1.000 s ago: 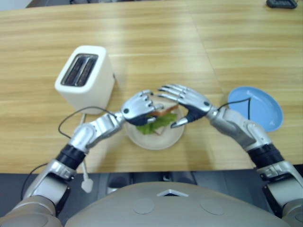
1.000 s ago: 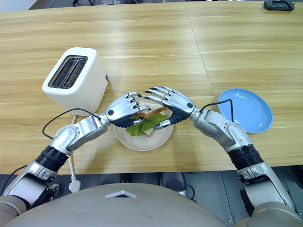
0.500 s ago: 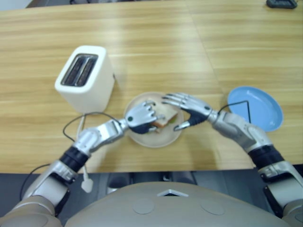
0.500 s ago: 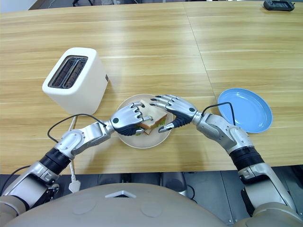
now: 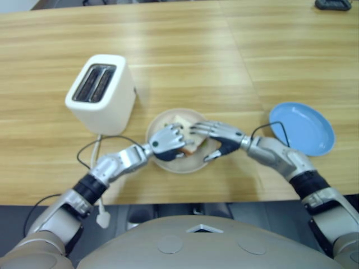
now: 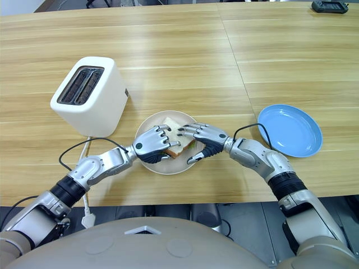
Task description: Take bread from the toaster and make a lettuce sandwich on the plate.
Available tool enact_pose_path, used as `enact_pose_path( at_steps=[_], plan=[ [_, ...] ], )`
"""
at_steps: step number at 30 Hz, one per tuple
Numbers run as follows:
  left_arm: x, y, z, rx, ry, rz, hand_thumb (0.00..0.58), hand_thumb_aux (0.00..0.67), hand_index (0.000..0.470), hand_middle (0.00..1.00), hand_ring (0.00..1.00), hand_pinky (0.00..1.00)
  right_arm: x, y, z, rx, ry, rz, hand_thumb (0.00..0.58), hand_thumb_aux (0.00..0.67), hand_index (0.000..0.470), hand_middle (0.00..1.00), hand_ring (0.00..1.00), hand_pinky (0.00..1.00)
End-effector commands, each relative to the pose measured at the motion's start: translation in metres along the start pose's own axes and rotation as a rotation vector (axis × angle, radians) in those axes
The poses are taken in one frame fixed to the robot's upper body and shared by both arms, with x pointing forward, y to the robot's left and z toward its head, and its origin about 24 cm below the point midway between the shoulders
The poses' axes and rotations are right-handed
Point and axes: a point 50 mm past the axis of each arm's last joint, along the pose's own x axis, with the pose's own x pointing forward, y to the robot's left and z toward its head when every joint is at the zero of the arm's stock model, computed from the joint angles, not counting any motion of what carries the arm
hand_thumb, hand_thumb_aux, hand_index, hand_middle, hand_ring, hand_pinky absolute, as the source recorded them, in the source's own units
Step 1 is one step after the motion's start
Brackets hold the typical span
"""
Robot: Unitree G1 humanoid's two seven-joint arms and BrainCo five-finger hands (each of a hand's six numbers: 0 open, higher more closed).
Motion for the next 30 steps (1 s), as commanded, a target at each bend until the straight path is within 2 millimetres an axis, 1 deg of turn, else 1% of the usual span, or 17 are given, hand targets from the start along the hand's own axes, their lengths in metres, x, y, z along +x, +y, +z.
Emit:
enact_pose_path(
  at_steps=[1,4,5,6,7,8,9,10,11,13,16,20,22,25,28,30],
  plan=[
    [-0.008,-0.013,-0.001,-0.021,0.021,-0.080,0.580,0.670,0.460,1.00,1.00,1.00,0.007,0.019,0.008,-0.088,-0.027,0.155,0.000,0.000,0.000,0.00,0.00,0.00],
    [-0.007,-0.009,-0.002,-0.062,0.041,-0.043,0.580,0.670,0.460,1.00,1.00,1.00,0.009,0.023,0.007,-0.164,-0.016,0.219,0.000,0.000,0.000,0.00,0.00,0.00],
    [-0.007,-0.006,-0.002,-0.083,0.050,-0.018,0.569,0.578,0.397,1.00,1.00,1.00,0.009,0.025,0.006,-0.188,-0.010,0.240,0.000,0.000,0.000,0.00,0.00,0.00],
    [-0.008,0.000,-0.003,-0.116,0.061,0.007,0.128,0.079,0.054,1.00,1.00,1.00,0.009,0.027,0.005,-0.206,-0.004,0.259,0.000,0.000,0.000,0.00,0.00,0.00],
    [-0.009,0.004,-0.004,-0.155,0.068,0.021,0.000,0.000,0.000,0.86,0.86,0.86,0.009,0.029,0.003,-0.219,0.000,0.273,0.000,0.000,0.000,0.00,0.00,0.00],
    [-0.011,0.010,-0.006,-0.184,0.068,0.028,0.000,0.000,0.000,0.86,0.86,0.86,0.009,0.030,0.002,-0.227,0.004,0.285,0.000,0.000,0.000,0.00,0.00,0.00],
    [-0.014,0.016,-0.008,-0.210,0.071,0.031,0.000,0.000,0.000,0.18,0.18,0.18,0.009,0.032,0.001,-0.231,0.008,0.293,0.000,0.000,0.000,0.00,0.00,0.00],
    [-0.016,0.021,-0.010,-0.241,0.072,0.029,0.000,0.000,0.000,0.18,0.18,0.18,0.009,0.033,0.001,-0.234,0.012,0.299,0.000,0.000,0.000,0.00,0.00,0.00],
    [-0.020,0.027,-0.011,-0.265,0.063,0.018,0.000,0.000,0.000,0.00,0.00,0.00,0.009,0.034,0.000,-0.235,0.015,0.303,0.000,0.000,0.000,0.00,0.00,0.00],
    [-0.027,0.042,-0.016,-0.283,0.051,0.018,0.000,0.000,0.000,0.00,0.00,0.00,0.009,0.036,-0.001,-0.232,0.018,0.305,0.000,0.000,0.000,0.00,0.00,0.00],
    [-0.040,0.067,-0.028,-0.297,0.070,0.042,0.000,0.000,0.000,0.00,0.00,0.00,0.009,0.039,-0.001,-0.223,0.019,0.305,0.000,0.000,0.000,0.00,0.00,0.00],
    [-0.058,0.092,-0.042,-0.298,0.103,0.047,0.000,0.000,0.000,0.00,0.00,0.00,0.011,0.039,0.001,-0.210,0.015,0.284,0.000,0.000,0.000,0.00,0.00,0.00],
    [-0.065,0.104,-0.051,-0.290,0.135,0.088,0.000,0.000,0.000,0.00,0.00,0.00,0.010,0.037,0.001,-0.202,0.016,0.259,0.000,0.000,0.000,0.00,0.00,0.00],
    [-0.075,0.122,-0.070,-0.269,0.220,0.191,0.000,0.000,0.000,0.00,0.00,0.00,0.008,0.024,0.001,-0.198,0.024,0.164,0.000,0.000,0.000,0.00,0.00,0.00],
    [-0.084,0.128,-0.086,-0.270,0.302,0.259,0.000,0.000,0.000,0.00,0.00,0.00,0.003,0.004,-0.003,-0.211,0.059,0.015,0.000,0.000,0.000,0.00,0.00,0.00],
    [-0.088,0.127,-0.092,-0.271,0.341,0.282,0.000,0.000,0.000,0.00,0.00,0.00,-0.004,-0.012,-0.008,-0.233,0.095,-0.106,0.000,0.000,0.000,0.00,0.00,0.00]
  ],
)
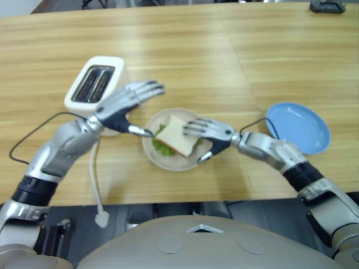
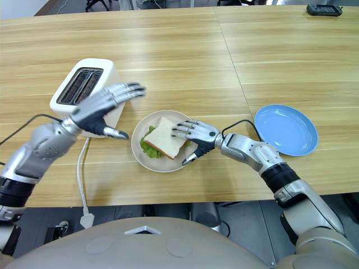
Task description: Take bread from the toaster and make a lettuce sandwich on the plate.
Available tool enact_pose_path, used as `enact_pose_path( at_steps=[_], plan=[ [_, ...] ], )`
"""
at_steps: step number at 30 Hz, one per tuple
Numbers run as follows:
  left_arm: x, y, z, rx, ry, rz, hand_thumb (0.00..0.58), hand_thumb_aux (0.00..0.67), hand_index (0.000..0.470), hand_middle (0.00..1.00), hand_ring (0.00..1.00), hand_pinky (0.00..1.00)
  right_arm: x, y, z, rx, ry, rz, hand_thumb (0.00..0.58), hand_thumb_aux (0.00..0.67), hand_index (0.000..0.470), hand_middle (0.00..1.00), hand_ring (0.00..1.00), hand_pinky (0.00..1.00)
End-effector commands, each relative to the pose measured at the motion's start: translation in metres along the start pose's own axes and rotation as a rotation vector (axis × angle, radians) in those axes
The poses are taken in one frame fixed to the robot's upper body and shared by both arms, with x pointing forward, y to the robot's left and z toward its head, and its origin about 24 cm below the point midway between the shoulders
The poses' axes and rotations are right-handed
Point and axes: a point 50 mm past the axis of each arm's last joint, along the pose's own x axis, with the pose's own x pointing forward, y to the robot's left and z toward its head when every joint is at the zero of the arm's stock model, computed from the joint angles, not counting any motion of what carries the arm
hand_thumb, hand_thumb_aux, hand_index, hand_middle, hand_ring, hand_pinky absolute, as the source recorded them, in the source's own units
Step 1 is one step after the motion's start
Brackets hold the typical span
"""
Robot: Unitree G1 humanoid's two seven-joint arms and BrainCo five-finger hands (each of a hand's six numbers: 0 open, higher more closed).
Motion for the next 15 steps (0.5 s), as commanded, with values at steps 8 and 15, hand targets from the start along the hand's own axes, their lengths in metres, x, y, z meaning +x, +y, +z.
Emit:
enact_pose_path(
  at_steps=[8,15],
  plan=[
    [-0.005,-0.006,-0.021,-0.087,0.120,0.105,0.000,0.000,0.000,0.00,0.00,0.00,-0.042,-0.057,-0.025,-0.026,0.213,-0.554,0.000,0.000,0.000,0.00,0.00,0.00],
    [-0.034,-0.030,-0.009,-0.298,0.058,-0.121,0.580,0.670,0.460,0.00,0.00,0.00,-0.090,-0.057,-0.019,0.466,0.144,-0.647,0.000,0.000,0.000,0.00,0.00,0.00]
  ],
)
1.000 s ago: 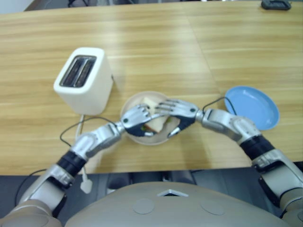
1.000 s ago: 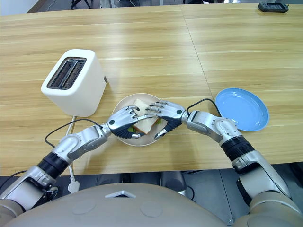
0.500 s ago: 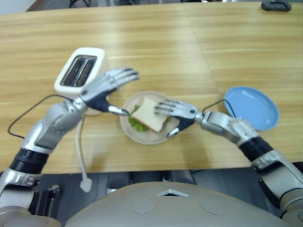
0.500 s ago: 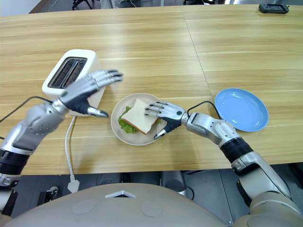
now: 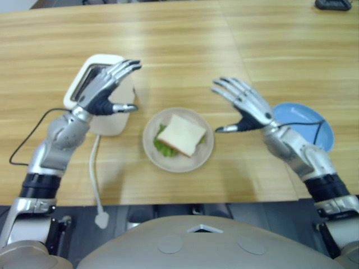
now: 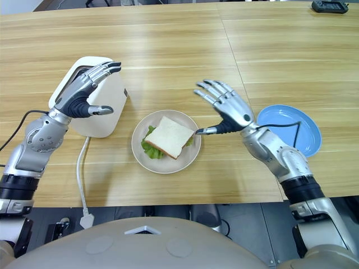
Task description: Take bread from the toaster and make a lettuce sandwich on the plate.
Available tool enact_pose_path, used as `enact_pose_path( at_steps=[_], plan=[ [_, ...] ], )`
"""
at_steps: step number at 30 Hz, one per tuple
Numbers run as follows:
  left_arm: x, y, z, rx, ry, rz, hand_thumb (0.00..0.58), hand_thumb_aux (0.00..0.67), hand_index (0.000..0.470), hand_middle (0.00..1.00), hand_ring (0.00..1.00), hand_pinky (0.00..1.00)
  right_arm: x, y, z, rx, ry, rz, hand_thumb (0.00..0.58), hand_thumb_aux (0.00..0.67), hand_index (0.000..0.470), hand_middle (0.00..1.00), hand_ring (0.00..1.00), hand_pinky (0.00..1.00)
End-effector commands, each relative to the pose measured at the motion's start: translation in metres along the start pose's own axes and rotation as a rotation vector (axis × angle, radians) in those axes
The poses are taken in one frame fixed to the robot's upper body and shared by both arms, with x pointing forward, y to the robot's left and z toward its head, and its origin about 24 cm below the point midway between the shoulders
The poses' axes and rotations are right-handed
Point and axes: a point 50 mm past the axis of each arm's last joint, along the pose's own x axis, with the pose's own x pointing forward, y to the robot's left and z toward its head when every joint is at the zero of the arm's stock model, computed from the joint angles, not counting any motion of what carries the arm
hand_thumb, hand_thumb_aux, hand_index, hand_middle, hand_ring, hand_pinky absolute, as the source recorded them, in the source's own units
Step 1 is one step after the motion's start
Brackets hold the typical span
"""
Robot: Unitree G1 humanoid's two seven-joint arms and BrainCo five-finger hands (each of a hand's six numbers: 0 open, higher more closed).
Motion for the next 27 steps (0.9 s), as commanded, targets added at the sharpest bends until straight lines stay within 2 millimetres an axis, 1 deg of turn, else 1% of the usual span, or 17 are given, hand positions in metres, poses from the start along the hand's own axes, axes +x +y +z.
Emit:
enact_pose_path(
  at_steps=[1,2,3,4,5,6,7,8,12,14,16,19,22,24,27],
  plan=[
    [-0.028,-0.022,0.004,-0.154,-0.013,-0.240,0.580,0.670,0.460,0.30,0.30,0.30,-0.028,-0.009,0.002,0.287,0.028,0.100,0.000,0.000,0.000,0.00,0.00,0.00],
    [-0.038,-0.029,0.004,-0.190,-0.006,-0.316,0.580,0.670,0.460,1.00,1.00,1.00,-0.038,-0.007,0.003,0.339,0.040,0.158,0.164,0.102,0.070,0.00,0.00,0.00],
    [-0.048,-0.036,0.004,-0.222,0.010,-0.397,0.580,0.670,0.460,1.00,1.00,1.00,-0.048,-0.004,0.002,0.389,0.066,0.224,0.278,0.187,0.128,0.02,0.02,0.02],
    [-0.061,-0.045,0.003,-0.257,0.039,-0.494,0.580,0.670,0.460,1.00,1.00,1.00,-0.062,0.001,0.000,0.416,0.099,0.299,0.447,0.349,0.240,0.43,0.43,0.43],
    [-0.070,-0.049,0.003,-0.280,0.059,-0.555,0.580,0.670,0.460,1.00,1.00,1.00,-0.070,0.003,-0.001,0.432,0.119,0.348,0.447,0.349,0.240,0.43,0.43,0.43],
    [-0.077,-0.054,0.002,-0.302,0.080,-0.607,0.580,0.670,0.460,1.00,1.00,1.00,-0.077,0.004,-0.003,0.453,0.141,0.379,0.568,0.573,0.393,0.78,0.78,0.78],
    [-0.082,-0.057,0.002,-0.317,0.092,-0.644,0.580,0.670,0.460,1.00,1.00,1.00,-0.081,0.005,-0.003,0.468,0.152,0.405,0.568,0.573,0.393,0.78,0.78,0.78],
    [-0.086,-0.061,0.002,-0.332,0.108,-0.682,0.580,0.670,0.460,1.00,1.00,1.00,-0.085,0.008,-0.003,0.479,0.162,0.450,0.580,0.670,0.460,1.00,1.00,1.00],
    [-0.098,-0.074,0.001,-0.360,0.148,-0.813,0.580,0.670,0.460,1.00,1.00,1.00,-0.093,0.020,0.003,0.526,0.154,0.606,0.580,0.670,0.460,1.00,1.00,1.00],
    [-0.103,-0.086,-0.001,-0.361,0.167,-0.889,0.580,0.670,0.460,1.00,1.00,1.00,-0.096,0.038,0.013,0.565,0.124,0.736,0.580,0.670,0.460,1.00,1.00,1.00],
    [-0.103,-0.097,-0.001,-0.364,0.166,-0.925,0.580,0.670,0.460,1.00,1.00,1.00,-0.095,0.050,0.020,0.600,0.095,0.806,0.580,0.670,0.460,1.00,1.00,1.00],
    [-0.092,-0.112,-0.001,-0.318,0.143,-0.919,0.580,0.670,0.460,1.00,1.00,1.00,-0.089,0.067,0.029,0.626,0.050,0.861,0.580,0.670,0.460,1.00,1.00,1.00],
    [-0.074,-0.129,-0.010,-0.212,0.148,-0.877,0.580,0.670,0.460,1.00,1.00,1.00,-0.080,0.082,0.038,0.645,0.005,0.880,0.580,0.670,0.460,1.00,1.00,1.00],
    [-0.073,-0.141,-0.012,-0.180,0.146,-0.885,0.580,0.670,0.460,1.00,1.00,1.00,-0.075,0.091,0.042,0.654,-0.014,0.886,0.580,0.670,0.460,1.00,1.00,1.00],
    [-0.076,-0.155,-0.013,-0.168,0.137,-0.910,0.580,0.670,0.460,1.00,1.00,1.00,-0.072,0.104,0.046,0.657,-0.027,0.907,0.580,0.670,0.460,1.00,1.00,1.00]
  ],
)
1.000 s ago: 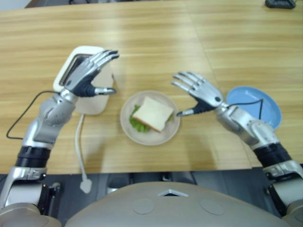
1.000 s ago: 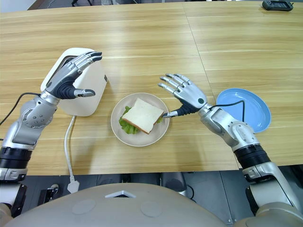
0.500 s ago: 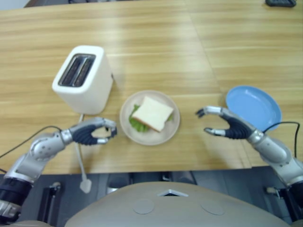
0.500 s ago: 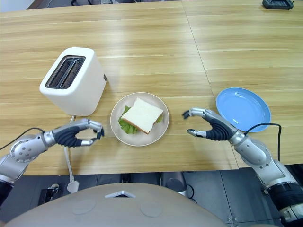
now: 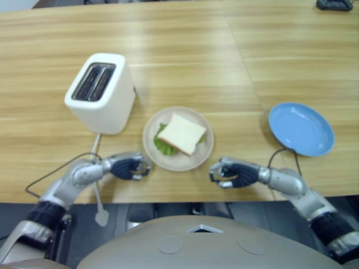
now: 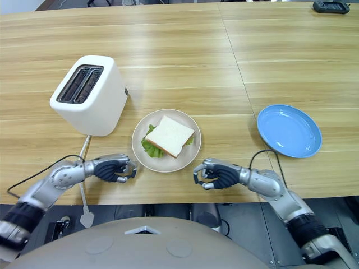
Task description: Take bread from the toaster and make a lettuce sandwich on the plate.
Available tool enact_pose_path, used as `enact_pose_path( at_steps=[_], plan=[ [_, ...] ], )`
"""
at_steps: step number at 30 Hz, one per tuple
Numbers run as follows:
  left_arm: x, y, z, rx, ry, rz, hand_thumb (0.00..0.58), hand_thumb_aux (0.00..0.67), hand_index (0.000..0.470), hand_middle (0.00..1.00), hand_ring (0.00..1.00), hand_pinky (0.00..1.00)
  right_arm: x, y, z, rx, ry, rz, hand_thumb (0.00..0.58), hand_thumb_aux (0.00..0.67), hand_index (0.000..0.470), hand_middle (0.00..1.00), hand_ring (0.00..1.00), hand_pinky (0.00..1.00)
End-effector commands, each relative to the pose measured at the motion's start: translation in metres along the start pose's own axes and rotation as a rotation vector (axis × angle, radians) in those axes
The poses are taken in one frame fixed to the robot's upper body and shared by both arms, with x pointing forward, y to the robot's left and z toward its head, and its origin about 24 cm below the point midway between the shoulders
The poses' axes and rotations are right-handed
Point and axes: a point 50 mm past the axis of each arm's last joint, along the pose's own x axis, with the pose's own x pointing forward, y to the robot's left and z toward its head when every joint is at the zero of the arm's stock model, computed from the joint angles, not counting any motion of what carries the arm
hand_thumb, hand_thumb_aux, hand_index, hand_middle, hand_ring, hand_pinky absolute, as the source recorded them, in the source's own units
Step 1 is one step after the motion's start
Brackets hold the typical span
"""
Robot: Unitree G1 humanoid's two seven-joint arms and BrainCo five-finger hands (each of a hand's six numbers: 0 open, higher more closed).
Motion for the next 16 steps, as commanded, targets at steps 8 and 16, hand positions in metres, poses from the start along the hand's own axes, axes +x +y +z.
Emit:
enact_pose_path(
  at_steps=[8,16],
  plan=[
    [0.022,-0.027,-0.018,0.053,0.069,-0.021,0.580,0.670,0.460,1.00,1.00,1.00,0.032,-0.003,-0.026,-0.055,0.090,-0.072,0.580,0.670,0.460,1.00,1.00,1.00],
    [0.031,-0.007,-0.025,0.068,0.081,0.142,0.580,0.670,0.460,1.00,1.00,1.00,0.034,-0.031,-0.053,-0.144,0.213,-0.298,0.580,0.670,0.460,1.00,1.00,1.00]
  ],
)
